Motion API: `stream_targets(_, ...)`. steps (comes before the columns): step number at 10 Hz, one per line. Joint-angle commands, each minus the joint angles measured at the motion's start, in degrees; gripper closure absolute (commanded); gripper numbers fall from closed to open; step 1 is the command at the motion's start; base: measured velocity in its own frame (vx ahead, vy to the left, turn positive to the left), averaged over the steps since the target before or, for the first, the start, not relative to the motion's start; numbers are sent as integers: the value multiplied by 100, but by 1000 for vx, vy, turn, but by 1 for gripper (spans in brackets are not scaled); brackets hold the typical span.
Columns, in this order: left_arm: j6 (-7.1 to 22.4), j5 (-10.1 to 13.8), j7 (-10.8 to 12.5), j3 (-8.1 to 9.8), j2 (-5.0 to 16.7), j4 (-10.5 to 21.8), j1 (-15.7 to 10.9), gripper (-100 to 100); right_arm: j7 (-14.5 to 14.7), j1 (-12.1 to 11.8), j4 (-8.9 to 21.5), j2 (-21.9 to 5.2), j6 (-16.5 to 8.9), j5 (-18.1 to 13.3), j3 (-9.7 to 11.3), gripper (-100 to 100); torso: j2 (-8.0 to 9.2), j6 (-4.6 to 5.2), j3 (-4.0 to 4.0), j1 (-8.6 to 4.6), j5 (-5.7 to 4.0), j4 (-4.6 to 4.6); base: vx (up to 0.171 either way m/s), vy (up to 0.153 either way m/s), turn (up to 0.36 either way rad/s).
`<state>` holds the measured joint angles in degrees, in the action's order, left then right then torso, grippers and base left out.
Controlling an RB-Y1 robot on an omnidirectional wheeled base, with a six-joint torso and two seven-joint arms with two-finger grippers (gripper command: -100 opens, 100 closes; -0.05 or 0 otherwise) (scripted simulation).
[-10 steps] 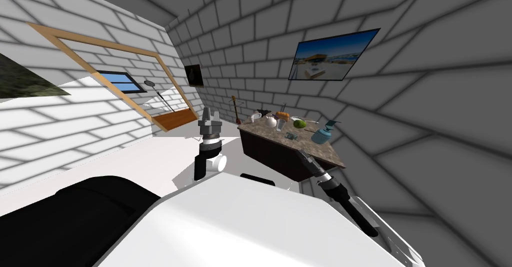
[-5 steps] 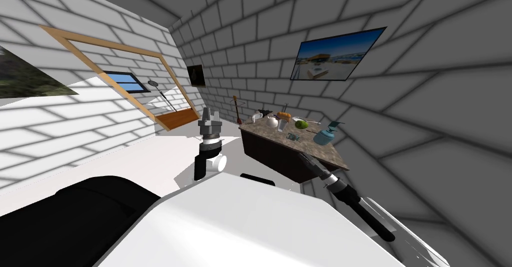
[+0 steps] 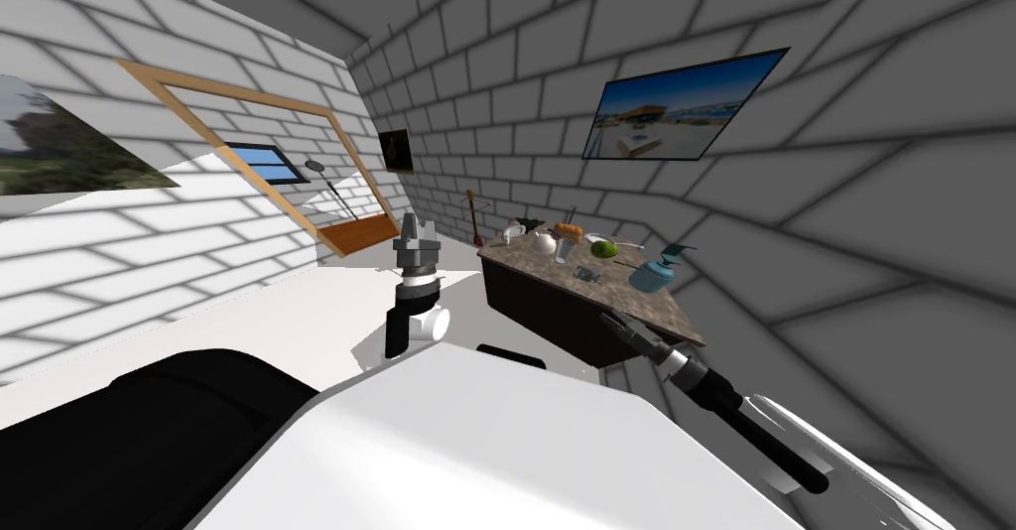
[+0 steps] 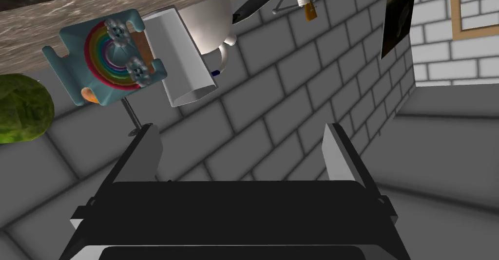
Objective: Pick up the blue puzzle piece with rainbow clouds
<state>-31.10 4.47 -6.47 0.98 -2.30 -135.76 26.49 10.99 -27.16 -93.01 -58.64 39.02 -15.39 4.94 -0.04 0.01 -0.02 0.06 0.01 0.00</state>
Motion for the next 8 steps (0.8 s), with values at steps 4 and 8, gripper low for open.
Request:
stream_targets(4, 0, 0, 0, 0, 0, 0, 0, 0, 78, 33, 579, -805, 122, -254, 128, -100, -5, -2, -3, 6, 1, -1, 17, 30, 75)
stream_targets(8, 0, 0, 0, 0, 0, 0, 0, 0, 128, 41, 1051, -1431, 231, -498, 255, -100, -4, 0, -2, 6, 1, -1, 19, 28, 72)
